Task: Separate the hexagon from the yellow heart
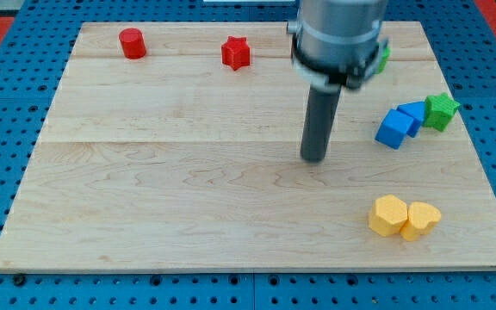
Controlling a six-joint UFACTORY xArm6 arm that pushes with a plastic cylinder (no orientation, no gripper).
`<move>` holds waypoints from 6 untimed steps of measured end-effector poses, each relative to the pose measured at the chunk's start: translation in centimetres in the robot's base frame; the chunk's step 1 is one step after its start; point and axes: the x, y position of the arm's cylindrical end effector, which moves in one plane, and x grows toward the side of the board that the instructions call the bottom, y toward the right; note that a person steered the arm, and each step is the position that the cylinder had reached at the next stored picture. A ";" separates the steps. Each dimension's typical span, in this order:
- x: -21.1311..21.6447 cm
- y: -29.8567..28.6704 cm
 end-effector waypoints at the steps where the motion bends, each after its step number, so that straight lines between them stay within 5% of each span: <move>1: 9.9 -0.4; 3: 11.2 0.1; 4: 11.1 11.1; 6: 11.1 14.4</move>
